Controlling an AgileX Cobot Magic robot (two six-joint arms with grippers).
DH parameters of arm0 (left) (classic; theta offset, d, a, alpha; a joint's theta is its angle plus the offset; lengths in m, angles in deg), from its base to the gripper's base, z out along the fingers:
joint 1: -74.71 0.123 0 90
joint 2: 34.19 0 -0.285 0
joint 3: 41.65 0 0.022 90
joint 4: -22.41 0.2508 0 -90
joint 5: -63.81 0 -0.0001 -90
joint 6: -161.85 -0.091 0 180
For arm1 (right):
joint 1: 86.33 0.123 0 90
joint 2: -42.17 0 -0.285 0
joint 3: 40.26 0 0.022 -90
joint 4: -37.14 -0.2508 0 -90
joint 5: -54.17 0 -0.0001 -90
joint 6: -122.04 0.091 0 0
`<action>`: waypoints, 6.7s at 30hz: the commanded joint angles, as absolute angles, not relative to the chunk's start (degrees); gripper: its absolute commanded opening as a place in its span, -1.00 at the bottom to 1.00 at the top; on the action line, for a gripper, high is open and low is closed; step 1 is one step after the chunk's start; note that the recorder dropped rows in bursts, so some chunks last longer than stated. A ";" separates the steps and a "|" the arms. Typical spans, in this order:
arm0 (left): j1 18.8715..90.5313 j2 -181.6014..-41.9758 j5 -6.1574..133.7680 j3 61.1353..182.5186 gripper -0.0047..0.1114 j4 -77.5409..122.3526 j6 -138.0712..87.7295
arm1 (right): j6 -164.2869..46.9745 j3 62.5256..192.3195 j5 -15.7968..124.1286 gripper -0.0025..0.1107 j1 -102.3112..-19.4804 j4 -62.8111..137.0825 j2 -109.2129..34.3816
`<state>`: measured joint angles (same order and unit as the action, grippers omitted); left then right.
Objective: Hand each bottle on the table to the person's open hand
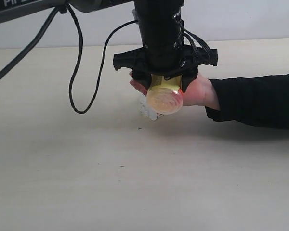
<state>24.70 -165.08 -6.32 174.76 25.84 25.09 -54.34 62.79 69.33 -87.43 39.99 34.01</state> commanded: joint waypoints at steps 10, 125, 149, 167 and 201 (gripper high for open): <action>26.20 -166.86 -3.43 174.46 -0.92 25.09 27.08 | -54.25 62.53 69.13 -0.95 -87.70 40.09 34.38; 36.75 -143.46 17.74 150.98 -0.92 29.62 -11.62 | -54.25 62.53 68.96 -0.95 -87.70 40.09 34.38; 35.84 -165.68 11.20 170.61 0.37 21.11 -25.41 | -54.25 62.53 68.96 -0.95 -87.70 40.09 34.38; 35.84 -171.09 14.43 170.61 0.37 18.14 -27.37 | -54.25 62.53 68.84 -0.95 -87.70 40.09 34.38; 35.84 -177.30 17.69 170.61 0.35 8.08 -38.87 | -54.25 62.53 68.84 -0.95 -87.70 40.09 34.38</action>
